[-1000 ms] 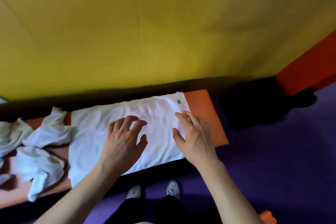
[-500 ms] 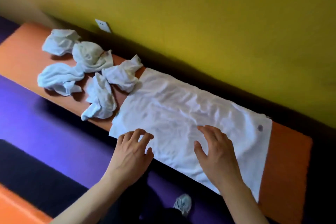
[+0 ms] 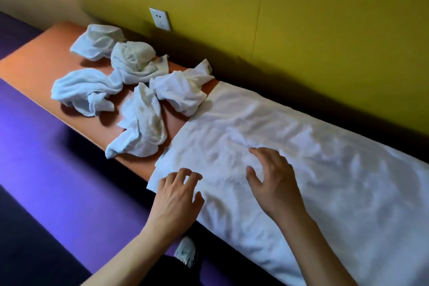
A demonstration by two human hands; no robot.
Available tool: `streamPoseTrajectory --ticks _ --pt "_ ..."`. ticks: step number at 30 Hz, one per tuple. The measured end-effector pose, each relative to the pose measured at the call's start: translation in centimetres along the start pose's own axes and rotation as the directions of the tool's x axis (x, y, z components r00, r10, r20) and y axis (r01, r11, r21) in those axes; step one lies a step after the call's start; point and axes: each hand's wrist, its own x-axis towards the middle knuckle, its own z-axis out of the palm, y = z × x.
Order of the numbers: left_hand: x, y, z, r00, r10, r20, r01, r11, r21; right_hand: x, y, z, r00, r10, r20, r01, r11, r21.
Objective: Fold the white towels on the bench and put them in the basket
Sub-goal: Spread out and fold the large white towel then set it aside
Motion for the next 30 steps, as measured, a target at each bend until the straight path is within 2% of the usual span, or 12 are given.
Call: streamPoseTrajectory --ticks 3,6,8,10,12,14,17,20,23,26,30 --pt "0.7 -2.3 2.0 0.999 -0.038 0.009 0.039 0.999 -0.014 1.2 -0.8 2.4 0.999 -0.04 -0.014 0.04 0.999 -0.009" --pt "0.5 -3.7 3.1 0.992 -0.055 0.115 0.069 0.99 -0.124 1.2 -2.4 3.5 0.998 -0.065 -0.015 0.065 0.997 -0.036" --pt "-0.2 -4.2 3.5 0.981 -0.019 0.195 0.054 0.984 -0.172 0.8 -3.7 3.7 0.998 -0.068 -0.001 0.068 0.996 -0.058" --pt "-1.1 -5.0 3.6 0.978 0.016 0.209 0.027 0.98 -0.198 0.4 -5.2 3.6 0.998 -0.057 0.022 0.059 0.995 -0.084" --pt "-1.5 -6.1 3.5 0.989 -0.004 0.149 0.034 0.979 -0.201 0.2 -6.4 3.6 0.997 -0.045 0.056 0.051 0.992 -0.113" --pt "-1.4 -7.2 3.4 0.994 -0.091 0.058 0.099 0.982 -0.163 0.7 -7.2 3.8 0.995 -0.028 0.091 0.04 0.99 -0.136" --pt "-0.6 -8.9 3.1 0.966 -0.249 0.075 0.258 0.953 -0.159 1.8 -7.8 4.7 0.991 -0.011 0.133 0.032 0.987 -0.159" --pt "0.7 -10.3 3.7 0.951 -0.286 0.117 0.305 0.93 -0.206 3.3 -8.4 5.6 0.988 -0.01 0.157 0.035 0.987 -0.158" --pt "1.0 -10.6 4.2 0.941 -0.336 0.047 0.333 0.886 -0.325 4.9 -8.7 6.1 0.986 -0.014 0.168 0.039 0.988 -0.151" --pt "1.0 -10.4 3.7 0.929 -0.353 -0.108 0.282 0.868 -0.409 6.4 -8.6 6.1 0.988 -0.019 0.156 0.046 0.985 -0.168" --pt "0.8 -8.8 1.8 0.959 -0.198 -0.203 0.072 0.862 -0.503 8.6 -8.0 5.9 0.995 0.033 0.097 -0.021 0.993 -0.115"
